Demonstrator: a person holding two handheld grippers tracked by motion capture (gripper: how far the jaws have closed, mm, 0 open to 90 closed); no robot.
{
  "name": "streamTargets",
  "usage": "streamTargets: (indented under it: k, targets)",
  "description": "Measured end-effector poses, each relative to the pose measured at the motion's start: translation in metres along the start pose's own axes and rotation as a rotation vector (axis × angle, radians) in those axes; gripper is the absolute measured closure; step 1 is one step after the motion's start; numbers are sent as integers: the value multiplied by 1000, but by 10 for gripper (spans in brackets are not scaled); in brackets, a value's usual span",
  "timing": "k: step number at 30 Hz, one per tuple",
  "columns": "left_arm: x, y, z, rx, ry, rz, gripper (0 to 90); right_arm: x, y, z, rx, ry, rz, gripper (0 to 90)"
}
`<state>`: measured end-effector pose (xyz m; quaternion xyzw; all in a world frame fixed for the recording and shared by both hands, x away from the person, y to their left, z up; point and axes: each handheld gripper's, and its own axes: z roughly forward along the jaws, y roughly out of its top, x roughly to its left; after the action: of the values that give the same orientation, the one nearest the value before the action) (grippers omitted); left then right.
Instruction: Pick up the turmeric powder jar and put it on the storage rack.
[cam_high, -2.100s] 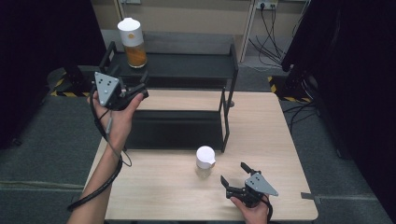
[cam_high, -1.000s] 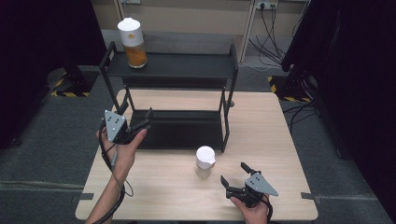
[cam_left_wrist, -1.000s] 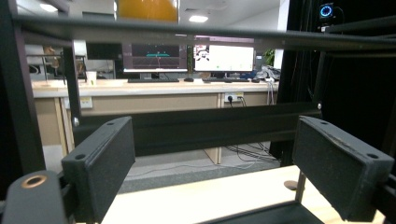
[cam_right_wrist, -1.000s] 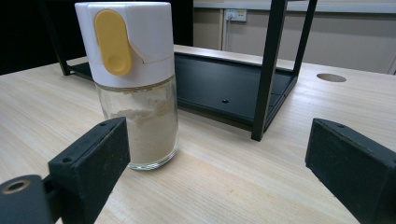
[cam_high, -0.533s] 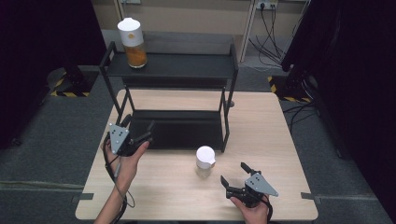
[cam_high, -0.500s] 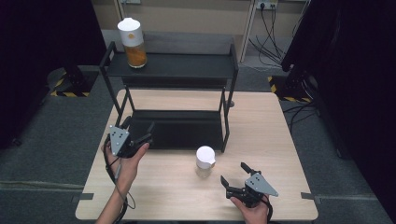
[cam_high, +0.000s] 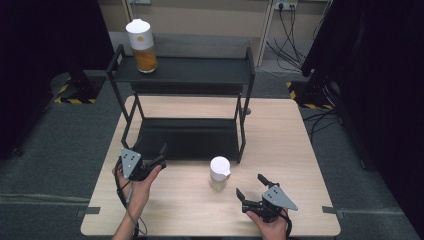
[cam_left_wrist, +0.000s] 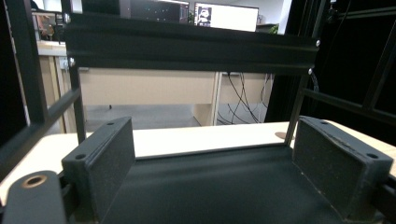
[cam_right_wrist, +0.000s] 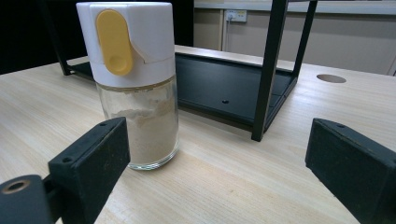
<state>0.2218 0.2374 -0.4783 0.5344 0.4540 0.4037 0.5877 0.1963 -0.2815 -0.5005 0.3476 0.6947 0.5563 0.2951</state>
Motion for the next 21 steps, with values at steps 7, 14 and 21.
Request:
streamTargets:
  k: [7,14,21]
  targets:
    - [0,-17,-4,29,3,-7,130,0,0,0,1,1,0,69]
    - [1,-27,-5,71,9,-11,130,0,0,0,1,1,0,69]
    - [0,-38,-7,102,21,-19,130,0,0,0,1,2,-2,69]
